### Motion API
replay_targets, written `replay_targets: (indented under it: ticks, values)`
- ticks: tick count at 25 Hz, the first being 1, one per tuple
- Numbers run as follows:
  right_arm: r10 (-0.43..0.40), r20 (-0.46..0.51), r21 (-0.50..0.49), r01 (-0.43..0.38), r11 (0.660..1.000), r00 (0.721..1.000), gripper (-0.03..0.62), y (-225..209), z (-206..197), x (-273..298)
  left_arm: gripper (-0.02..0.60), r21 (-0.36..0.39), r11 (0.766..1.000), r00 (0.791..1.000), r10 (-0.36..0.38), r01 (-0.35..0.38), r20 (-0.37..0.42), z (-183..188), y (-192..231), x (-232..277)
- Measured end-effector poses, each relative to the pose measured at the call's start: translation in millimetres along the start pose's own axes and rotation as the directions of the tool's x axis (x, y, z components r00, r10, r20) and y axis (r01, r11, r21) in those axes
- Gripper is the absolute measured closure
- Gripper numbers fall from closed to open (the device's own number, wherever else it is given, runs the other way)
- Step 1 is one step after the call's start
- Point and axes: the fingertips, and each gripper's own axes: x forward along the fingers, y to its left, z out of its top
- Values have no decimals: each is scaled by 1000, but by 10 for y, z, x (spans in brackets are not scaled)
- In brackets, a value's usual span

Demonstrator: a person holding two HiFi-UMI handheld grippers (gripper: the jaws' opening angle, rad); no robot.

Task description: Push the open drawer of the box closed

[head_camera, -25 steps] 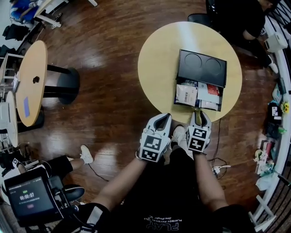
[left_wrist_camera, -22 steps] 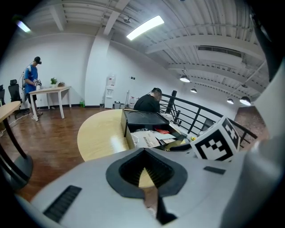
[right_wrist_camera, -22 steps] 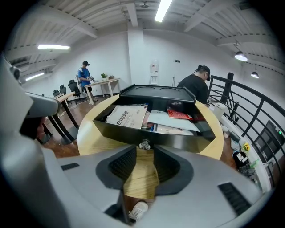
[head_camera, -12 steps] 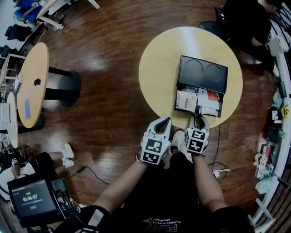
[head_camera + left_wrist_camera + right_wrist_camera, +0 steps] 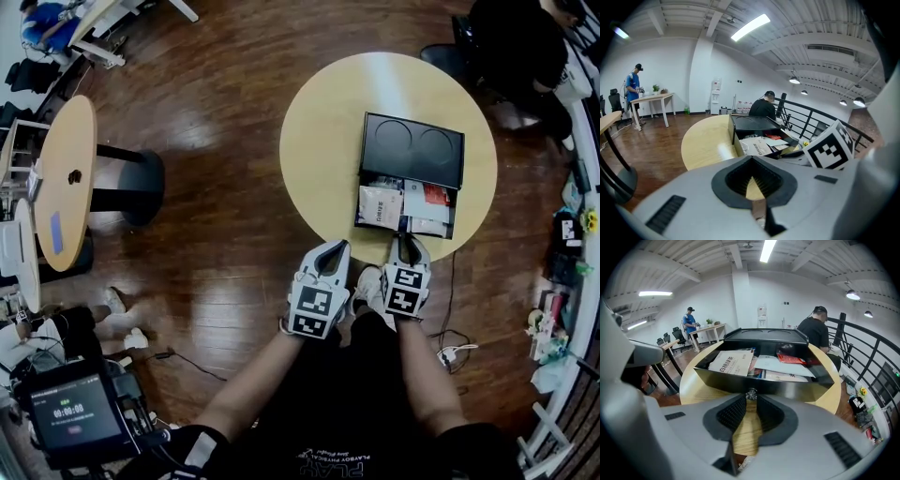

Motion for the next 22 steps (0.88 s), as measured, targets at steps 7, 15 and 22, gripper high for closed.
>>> replay_targets:
  ticks: [7,15,22]
  values:
    - [11,2,9,-11,1000,1000,517,-3,35,-8,584,-8,1000,1000,1,-1,-8,-3,-15,6]
    - [14,27,-9,-14,1000,1000,519,14,162,15,584,-75,997,1000,-11,13,24,201,-61,-29]
    - [15,30,-18,-15,1000,999,517,-1,233,107,584,-127,992,1000,16,-15,11,121,84,-49]
